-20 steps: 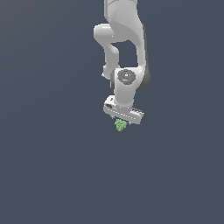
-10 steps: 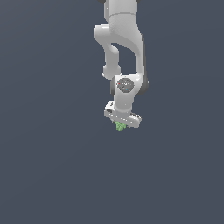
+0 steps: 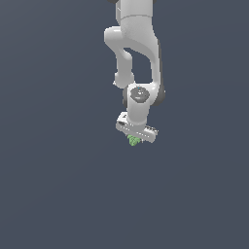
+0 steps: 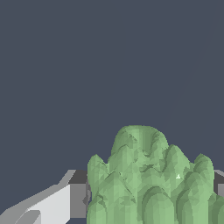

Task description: Pick up the object and move it to a goal position.

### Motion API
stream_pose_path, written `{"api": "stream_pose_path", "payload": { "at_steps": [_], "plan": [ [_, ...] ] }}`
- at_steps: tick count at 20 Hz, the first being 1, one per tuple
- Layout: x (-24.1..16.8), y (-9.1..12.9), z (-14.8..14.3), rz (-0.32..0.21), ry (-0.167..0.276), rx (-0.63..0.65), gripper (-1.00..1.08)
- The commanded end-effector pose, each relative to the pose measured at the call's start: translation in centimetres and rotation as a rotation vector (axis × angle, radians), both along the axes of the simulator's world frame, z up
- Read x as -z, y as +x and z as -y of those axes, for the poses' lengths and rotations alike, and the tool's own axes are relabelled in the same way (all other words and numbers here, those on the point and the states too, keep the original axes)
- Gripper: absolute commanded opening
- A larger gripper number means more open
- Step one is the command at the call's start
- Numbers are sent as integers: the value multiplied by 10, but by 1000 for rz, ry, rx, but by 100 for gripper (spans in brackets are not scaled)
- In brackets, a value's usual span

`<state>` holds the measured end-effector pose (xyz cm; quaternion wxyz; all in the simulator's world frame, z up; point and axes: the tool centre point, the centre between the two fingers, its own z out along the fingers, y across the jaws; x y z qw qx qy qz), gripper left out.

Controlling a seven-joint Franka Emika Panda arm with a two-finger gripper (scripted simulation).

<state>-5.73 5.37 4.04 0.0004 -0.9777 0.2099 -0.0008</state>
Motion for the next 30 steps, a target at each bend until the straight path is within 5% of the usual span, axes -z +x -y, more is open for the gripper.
{"api": "stream_pose_path", "payload": {
  "at_steps": [1, 14, 30],
  "plan": [
    [1, 0, 1, -2, -1, 1, -100],
    [-35, 17, 7, 0, 0, 0, -100],
    [-169, 82, 33, 0, -1, 1, -100]
  ]
}}
